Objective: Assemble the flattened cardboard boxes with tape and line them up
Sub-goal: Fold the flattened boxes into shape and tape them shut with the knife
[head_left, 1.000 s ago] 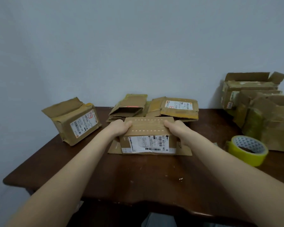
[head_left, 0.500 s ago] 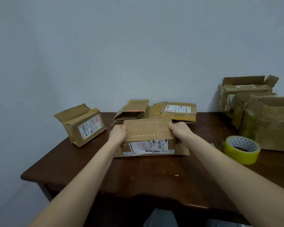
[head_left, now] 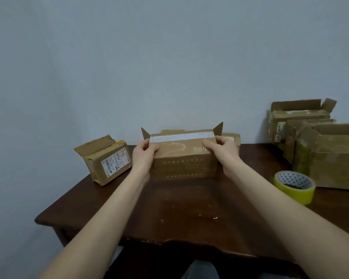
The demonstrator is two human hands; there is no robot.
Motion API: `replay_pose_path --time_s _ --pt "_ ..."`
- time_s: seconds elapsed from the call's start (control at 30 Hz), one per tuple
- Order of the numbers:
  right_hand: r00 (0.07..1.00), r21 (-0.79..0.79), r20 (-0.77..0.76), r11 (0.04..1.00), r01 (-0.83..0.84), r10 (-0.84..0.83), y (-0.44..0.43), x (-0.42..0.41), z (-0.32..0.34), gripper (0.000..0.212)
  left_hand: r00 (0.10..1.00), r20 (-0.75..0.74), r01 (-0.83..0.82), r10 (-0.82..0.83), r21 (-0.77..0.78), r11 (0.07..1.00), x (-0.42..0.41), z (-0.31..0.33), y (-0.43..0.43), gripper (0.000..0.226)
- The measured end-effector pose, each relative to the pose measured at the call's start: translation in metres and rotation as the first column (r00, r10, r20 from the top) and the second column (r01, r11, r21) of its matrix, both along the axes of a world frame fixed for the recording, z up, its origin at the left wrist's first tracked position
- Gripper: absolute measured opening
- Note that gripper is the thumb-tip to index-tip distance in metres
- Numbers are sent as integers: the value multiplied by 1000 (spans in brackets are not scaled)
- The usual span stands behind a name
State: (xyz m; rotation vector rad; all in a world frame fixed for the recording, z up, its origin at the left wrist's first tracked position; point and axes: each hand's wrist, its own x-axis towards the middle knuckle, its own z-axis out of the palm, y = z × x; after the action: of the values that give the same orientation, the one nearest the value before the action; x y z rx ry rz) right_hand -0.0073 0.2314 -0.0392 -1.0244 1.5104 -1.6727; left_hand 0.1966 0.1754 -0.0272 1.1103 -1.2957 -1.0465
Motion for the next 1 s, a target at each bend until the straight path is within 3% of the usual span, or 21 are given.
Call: replay_pose_path --time_s 0.13,0.3,0.43,0.7,0.87,1.0 --pt "995 -24 -47 996 -86 85 -3 1 -3 85 999 -46 9 -8 29 1000 1 -9 2 47" --pt "975 -59 -44 974 -219 216 -27 6 6 71 998 -52 -36 34 -34 999 15 4 3 53" --pt "948 -125 28 942 -311 317 -52 38 9 61 977 -41 -213 209 -195 957 50 4 16 51" --pt "837 -65 -139 838 -542 530 -87 146 -23 52 825 -106 -565 555 -176 806 154 -30 38 57" --pt "774 -80 -134 771 -631 619 -91 195 -34 52 750 -155 -659 643 -271 702 187 -47 66 49" --pt "724 -57 -71 722 -689 686 -96 226 -38 62 778 -164 -624 607 -310 717 208 -56 77 59"
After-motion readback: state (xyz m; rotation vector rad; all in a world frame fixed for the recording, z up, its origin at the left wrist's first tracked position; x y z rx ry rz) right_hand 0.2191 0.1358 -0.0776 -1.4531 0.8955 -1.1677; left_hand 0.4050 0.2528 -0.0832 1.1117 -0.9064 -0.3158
